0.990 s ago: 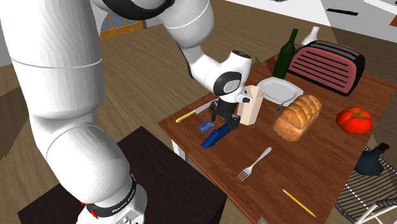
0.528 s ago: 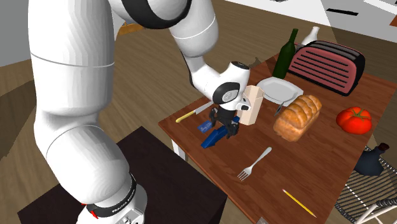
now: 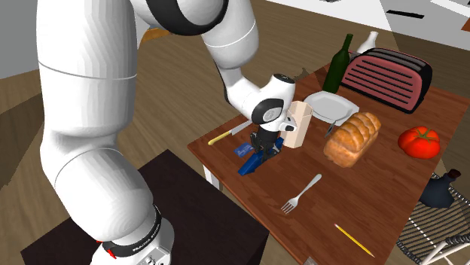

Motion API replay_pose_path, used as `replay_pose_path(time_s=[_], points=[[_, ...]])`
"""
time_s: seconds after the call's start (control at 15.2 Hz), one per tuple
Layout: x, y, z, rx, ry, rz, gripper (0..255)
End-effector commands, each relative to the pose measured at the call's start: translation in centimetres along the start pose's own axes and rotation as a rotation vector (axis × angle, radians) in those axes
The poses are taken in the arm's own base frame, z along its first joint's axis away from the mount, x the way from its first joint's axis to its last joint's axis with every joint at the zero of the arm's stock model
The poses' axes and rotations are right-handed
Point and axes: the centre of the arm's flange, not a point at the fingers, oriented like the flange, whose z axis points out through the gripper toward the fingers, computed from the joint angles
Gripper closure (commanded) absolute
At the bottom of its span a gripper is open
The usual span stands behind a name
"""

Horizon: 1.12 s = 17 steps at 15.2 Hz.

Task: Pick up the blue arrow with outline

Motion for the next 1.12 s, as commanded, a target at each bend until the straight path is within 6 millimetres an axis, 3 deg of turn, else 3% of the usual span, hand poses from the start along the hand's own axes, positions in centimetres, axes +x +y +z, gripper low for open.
replay_pose_path(time_s=[0.0,0.2,1.06], points=[[0.0,0.0,0.0,0.0,0.0,0.0,255],[0.0,0.0,0.0,0.0,0.0,0.0,255],[-1.1,-0.2,-6.8,0.0,0.0,0.0,255]])
